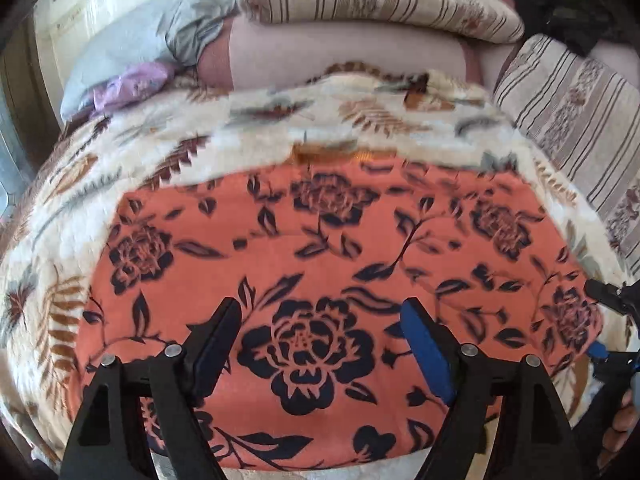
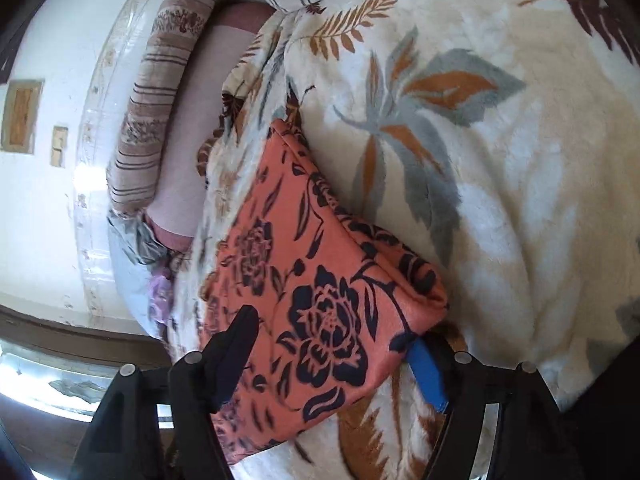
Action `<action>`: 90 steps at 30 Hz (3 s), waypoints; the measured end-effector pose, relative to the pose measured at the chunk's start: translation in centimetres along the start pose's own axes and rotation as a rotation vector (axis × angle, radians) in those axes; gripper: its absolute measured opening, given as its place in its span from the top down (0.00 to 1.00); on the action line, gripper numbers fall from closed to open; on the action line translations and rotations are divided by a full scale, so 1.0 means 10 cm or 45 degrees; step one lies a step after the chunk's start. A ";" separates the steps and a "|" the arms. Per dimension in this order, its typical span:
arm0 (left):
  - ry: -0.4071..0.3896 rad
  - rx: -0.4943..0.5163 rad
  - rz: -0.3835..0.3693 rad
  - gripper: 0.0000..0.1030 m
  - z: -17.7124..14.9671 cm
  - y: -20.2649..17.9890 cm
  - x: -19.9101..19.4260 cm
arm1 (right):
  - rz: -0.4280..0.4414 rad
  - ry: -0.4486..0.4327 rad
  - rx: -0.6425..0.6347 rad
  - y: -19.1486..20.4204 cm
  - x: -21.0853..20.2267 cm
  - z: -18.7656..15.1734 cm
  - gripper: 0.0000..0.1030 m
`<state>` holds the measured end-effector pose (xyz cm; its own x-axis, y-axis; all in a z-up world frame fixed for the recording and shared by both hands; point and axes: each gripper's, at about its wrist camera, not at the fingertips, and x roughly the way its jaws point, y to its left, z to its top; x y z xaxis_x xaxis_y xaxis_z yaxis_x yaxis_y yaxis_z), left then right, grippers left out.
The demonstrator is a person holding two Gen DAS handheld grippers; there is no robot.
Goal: Fold small clothes
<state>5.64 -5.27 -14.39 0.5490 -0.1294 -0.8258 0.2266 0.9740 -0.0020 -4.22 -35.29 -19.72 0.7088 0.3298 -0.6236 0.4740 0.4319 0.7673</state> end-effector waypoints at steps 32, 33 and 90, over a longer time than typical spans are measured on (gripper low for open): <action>0.033 -0.780 -0.725 0.16 -0.01 1.93 -0.24 | 0.102 0.404 -1.204 2.31 0.94 -1.96 0.29; 0.072 -0.752 -0.703 0.16 0.03 1.87 -0.17 | 0.126 0.396 -1.155 2.23 0.84 -1.89 0.28; 0.207 -0.561 -0.345 0.81 0.11 2.38 0.26 | 0.112 0.319 -0.661 1.22 0.23 -0.63 0.23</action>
<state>13.36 17.38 -15.99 0.3786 -0.3901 -0.8393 -0.0352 0.9001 -0.4342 -0.06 -23.96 -12.72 0.5585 0.5443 -0.6259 0.0562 0.7280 0.6832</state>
